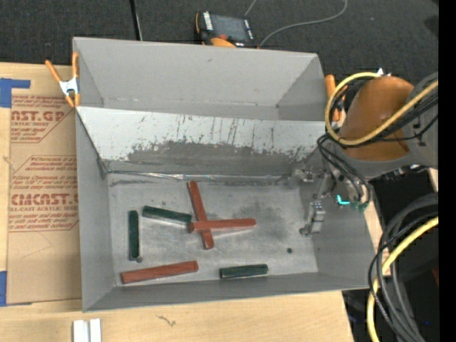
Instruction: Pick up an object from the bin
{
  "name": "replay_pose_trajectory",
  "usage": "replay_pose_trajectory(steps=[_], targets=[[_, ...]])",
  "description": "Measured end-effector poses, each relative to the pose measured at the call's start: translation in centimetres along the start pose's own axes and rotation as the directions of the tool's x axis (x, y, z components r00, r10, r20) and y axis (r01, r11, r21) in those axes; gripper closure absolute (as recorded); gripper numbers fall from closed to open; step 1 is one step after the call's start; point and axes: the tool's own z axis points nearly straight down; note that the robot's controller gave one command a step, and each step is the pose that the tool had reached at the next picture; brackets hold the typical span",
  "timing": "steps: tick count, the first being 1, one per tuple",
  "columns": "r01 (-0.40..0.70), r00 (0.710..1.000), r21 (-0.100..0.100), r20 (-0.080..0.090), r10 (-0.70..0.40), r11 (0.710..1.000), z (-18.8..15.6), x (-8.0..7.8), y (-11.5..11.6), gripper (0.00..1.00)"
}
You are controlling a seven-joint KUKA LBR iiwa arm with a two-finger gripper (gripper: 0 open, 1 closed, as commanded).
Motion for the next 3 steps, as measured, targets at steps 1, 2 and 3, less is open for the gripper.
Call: replay_pose_trajectory(steps=[1, 2, 3], targets=[[-0.091, 0.996, -0.004, 0.001, 0.091, 0.996, 7.0, -1.4, 6.6, 0.0], [-0.025, 1.0, -0.003, 0.003, 0.025, 1.0, 6.9, 1.4, 13.6, 0.0], [-0.03, 1.0, 0.0, 0.005, 0.03, 1.0, 6.9, 1.3, 13.1, 1.0]])
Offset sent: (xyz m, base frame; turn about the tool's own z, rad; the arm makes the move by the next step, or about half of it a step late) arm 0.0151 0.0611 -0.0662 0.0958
